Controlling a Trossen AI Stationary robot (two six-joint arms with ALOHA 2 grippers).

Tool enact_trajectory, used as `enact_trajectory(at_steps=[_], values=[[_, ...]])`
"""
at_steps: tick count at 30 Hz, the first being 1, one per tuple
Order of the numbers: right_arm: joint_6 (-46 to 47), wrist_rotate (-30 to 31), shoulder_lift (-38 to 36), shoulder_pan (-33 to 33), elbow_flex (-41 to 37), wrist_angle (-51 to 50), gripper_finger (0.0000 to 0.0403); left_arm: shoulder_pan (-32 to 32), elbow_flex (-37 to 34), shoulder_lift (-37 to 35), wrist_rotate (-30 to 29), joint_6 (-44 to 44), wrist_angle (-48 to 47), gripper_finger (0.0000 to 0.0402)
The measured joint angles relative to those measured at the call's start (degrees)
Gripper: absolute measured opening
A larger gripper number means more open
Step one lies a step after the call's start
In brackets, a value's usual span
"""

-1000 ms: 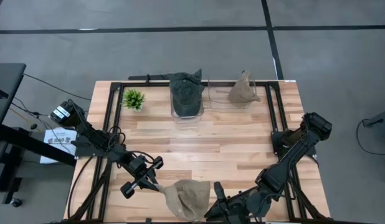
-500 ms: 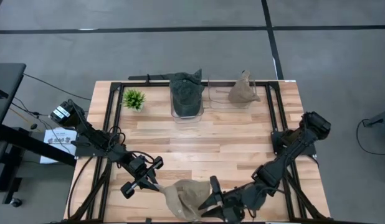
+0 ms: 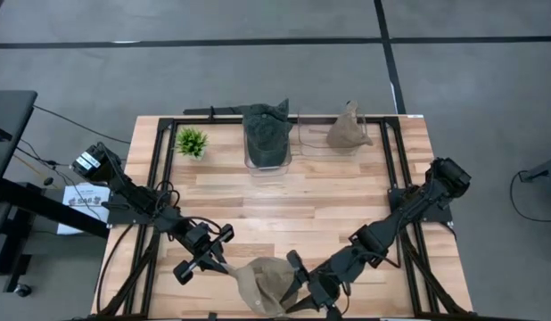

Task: Pick & Place hat
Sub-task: Put the brown cap into the right transparent bin

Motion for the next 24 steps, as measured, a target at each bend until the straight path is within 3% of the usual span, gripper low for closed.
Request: enact_trajectory(at_steps=[17, 24], values=[[4.0, -0.1, 0.9, 0.6, 0.0, -2.3, 0.0110, 0.0, 0.0, 0.0, 0.0, 1.3, 0.0, 0.0022], [4.1, 0.0, 2.4, 0.4, 0.0, -0.9, 0.0131, 0.0, 0.0, 0.0, -0.6, 1.5, -0.2, 0.0022]])
